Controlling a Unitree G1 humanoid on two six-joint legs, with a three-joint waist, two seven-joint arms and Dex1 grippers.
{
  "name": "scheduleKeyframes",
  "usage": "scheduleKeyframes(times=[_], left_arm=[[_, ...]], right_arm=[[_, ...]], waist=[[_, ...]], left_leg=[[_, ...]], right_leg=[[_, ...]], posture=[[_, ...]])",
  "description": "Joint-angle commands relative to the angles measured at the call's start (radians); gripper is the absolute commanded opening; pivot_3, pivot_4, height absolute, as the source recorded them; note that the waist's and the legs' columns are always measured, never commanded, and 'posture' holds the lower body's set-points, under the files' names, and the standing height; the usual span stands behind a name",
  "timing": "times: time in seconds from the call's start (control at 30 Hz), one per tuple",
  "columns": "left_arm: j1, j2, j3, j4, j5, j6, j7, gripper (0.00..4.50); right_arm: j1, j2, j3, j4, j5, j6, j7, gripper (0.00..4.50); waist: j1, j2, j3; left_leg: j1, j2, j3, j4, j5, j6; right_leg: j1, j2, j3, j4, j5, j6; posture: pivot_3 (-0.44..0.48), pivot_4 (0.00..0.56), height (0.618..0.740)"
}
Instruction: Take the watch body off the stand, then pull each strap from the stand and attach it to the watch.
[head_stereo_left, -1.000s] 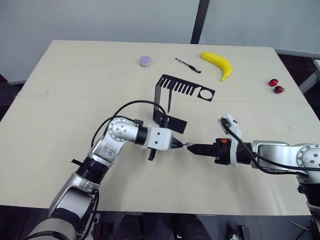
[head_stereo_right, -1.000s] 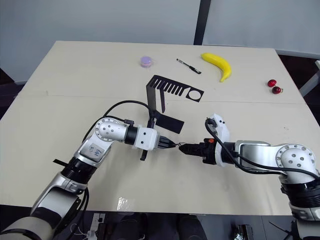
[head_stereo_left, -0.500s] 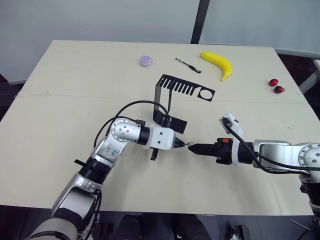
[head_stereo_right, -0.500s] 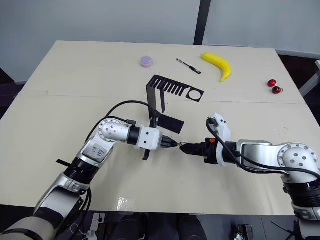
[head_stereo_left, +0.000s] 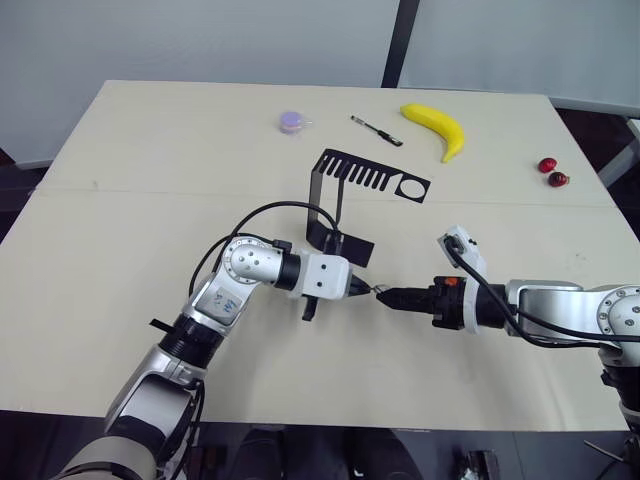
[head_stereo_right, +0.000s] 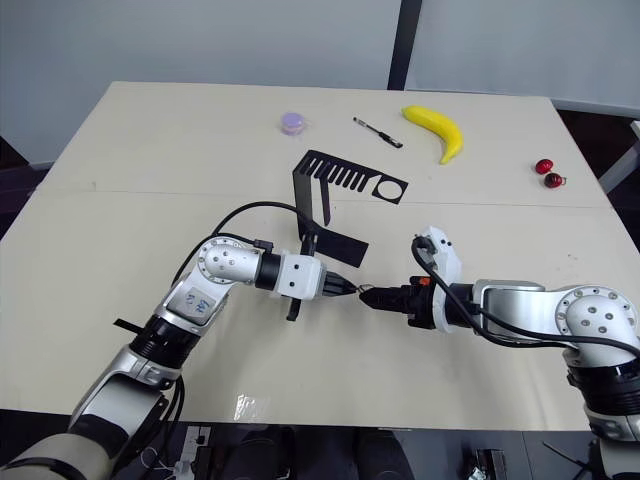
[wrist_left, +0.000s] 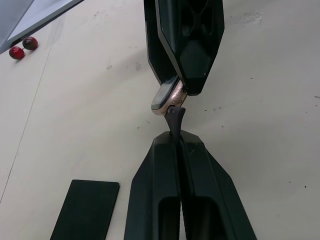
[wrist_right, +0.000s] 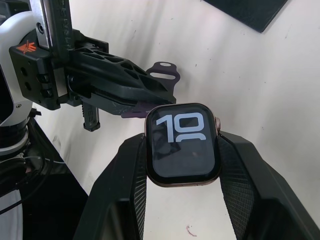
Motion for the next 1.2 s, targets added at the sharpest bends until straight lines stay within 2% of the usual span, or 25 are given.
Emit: scheduleKeyframes(times=[0.03, 1.2], left_arm=[[-0.034, -0.033, -0.007, -0.012, -0.006, -0.015, 0.021, 0.0], [-0.046, -0.05, -0.013, 0.004, -0.011, -0.02, 0.016, 0.0]], right_arm=[[-0.01, 0.017, 0.011, -0.072, 0.028, -0.009, 0.048, 1.52], [0.003, 0.021, 0.024, -0.106, 0.028, -0.039, 0.036, 1.52]], waist=[[0.0, 0.0, 0.0], [0.0, 0.0, 0.0]], left_leg=[[0.0, 0.0, 0.0, 0.0, 0.0, 0.0], [0.0, 0.0, 0.0, 0.0, 0.0, 0.0]], right_leg=[[0.0, 0.0, 0.0, 0.0, 0.0, 0.0], [0.0, 0.0, 0.0, 0.0, 0.0, 0.0]], posture=[[0.0, 0.15, 0.74], [0.0, 0.15, 0.74]])
